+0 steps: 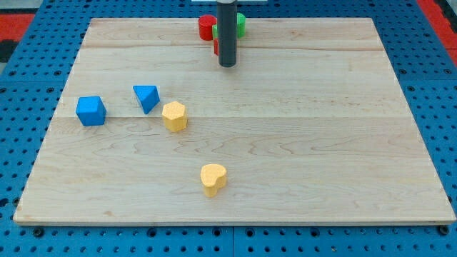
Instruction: Slide the yellow hexagon into the blue cube
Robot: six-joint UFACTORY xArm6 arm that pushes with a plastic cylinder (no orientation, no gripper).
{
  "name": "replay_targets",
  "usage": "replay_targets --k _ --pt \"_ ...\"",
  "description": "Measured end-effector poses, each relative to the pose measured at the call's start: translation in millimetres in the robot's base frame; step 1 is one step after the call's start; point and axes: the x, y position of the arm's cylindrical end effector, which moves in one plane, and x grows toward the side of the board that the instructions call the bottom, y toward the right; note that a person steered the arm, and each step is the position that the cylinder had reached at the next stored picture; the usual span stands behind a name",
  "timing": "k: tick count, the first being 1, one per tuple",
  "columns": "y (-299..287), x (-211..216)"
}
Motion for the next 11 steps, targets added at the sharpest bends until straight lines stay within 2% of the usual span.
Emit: replay_targets --k 1,3,4,6,7,8,9,11 --pt "10.4 53.8" --pt "-19.8 121.9" --pt "-80.5 121.9" --pt "-159.4 119.2" --pt "-148.1 148.0" --pt "-203.1 159.5" --pt "-222.6 152.3" --pt "-222.5 111.0"
